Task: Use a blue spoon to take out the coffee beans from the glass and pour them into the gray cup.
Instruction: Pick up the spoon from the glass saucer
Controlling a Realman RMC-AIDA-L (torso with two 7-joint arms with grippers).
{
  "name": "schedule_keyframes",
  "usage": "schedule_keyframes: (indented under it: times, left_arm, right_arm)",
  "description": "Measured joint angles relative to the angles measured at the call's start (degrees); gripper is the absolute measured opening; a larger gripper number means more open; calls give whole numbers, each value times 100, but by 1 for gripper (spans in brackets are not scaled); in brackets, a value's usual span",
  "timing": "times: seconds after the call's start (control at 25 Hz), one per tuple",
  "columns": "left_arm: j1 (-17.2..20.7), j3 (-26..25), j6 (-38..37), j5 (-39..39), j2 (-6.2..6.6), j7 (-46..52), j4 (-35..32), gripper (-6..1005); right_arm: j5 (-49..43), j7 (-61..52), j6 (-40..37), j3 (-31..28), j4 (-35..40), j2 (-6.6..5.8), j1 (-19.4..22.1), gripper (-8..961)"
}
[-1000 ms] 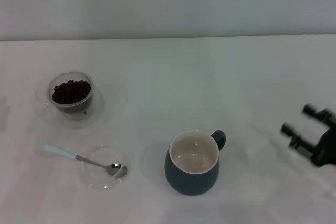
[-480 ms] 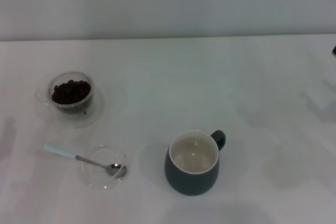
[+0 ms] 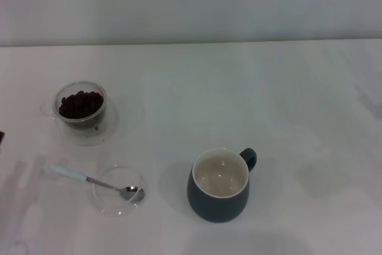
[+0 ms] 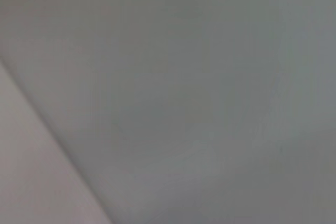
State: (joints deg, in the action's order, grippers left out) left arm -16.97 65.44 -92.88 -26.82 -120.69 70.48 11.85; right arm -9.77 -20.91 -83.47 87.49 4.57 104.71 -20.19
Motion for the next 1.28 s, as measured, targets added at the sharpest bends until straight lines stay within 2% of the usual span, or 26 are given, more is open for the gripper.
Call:
schedule_keyframes:
  times: [0.08, 0.16, 0.2, 0.24, 0.28, 0.56, 0.92, 1.28]
  left_arm:
    - [-5, -2, 13, -47, 0, 34, 53, 710]
    - [36, 7, 40, -156, 9, 135, 223, 710]
    - [76, 8, 41, -175, 18, 163, 238, 710]
    - [136, 8, 47, -197, 32, 214, 249, 710]
    - [162, 11, 54, -205, 38, 243, 247, 710]
    - [262, 63, 430, -633, 88, 587, 178, 709]
    - [251, 395, 637, -739, 142, 799, -140, 709]
    - [119, 644, 1163, -960, 143, 1176, -548, 710]
  right_arm:
    - [1, -18, -10, -133, 12, 15, 40, 740]
    - [5, -33, -37, -390, 135, 95, 156, 740]
    - [5, -33, -37, -390, 135, 95, 156, 740]
    - [8, -34, -28, -489, 293, 163, 249, 740]
    - [8, -34, -28, -489, 293, 163, 249, 740]
    - [-38, 89, 13, -792, 492, 493, 301, 740]
    - [-59, 160, -2, -794, 516, 662, 271, 739]
    - [-62, 248, -4, -793, 519, 738, 286, 739]
